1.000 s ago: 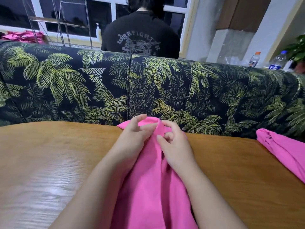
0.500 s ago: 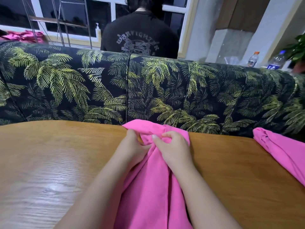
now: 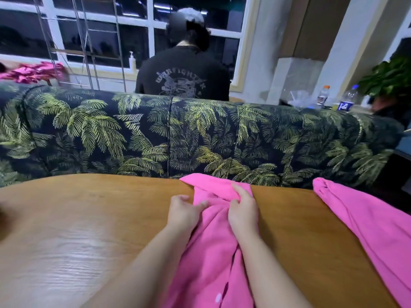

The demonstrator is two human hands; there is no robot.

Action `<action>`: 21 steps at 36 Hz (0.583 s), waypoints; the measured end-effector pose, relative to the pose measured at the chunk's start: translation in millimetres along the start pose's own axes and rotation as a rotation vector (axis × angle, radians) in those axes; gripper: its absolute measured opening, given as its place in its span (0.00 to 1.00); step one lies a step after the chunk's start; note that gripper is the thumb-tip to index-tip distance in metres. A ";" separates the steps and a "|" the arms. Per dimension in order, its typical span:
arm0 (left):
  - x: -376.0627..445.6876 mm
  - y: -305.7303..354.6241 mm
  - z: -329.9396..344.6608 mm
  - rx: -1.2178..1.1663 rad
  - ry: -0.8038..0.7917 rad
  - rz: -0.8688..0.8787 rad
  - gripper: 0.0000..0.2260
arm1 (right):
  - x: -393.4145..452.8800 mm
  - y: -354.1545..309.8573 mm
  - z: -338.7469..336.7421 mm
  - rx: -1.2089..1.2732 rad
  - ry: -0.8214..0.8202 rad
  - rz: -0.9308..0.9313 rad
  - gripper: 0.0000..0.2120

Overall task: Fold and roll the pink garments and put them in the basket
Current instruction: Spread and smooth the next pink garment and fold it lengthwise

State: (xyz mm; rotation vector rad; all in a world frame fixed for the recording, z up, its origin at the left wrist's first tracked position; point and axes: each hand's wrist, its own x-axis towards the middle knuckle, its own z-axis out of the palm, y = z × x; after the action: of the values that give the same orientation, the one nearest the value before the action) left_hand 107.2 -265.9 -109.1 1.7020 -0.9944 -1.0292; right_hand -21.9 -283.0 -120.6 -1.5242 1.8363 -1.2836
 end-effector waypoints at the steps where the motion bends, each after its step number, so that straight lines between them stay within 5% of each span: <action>1: -1.4 -0.6 -5.8 -0.025 0.023 0.020 0.27 | -0.1 1.9 -5.0 -0.030 -0.019 -0.013 0.25; 11: -26.8 18.9 -28.6 -0.139 0.006 0.333 0.14 | 0.5 4.8 -47.9 -0.161 -0.038 -0.089 0.26; 17: -46.0 8.4 -17.5 -0.050 -0.428 0.340 0.21 | -6.4 14.1 -67.1 -0.193 -0.030 -0.024 0.27; 21: -55.0 0.4 -9.5 -0.035 -0.511 0.350 0.24 | -12.0 13.2 -73.3 -0.133 -0.073 0.024 0.23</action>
State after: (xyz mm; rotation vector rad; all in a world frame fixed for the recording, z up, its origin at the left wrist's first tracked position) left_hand 97.6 -213.0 -94.5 1.1923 -1.5253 -1.2586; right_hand -83.3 -244.7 -99.3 -1.5903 1.9204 -1.0994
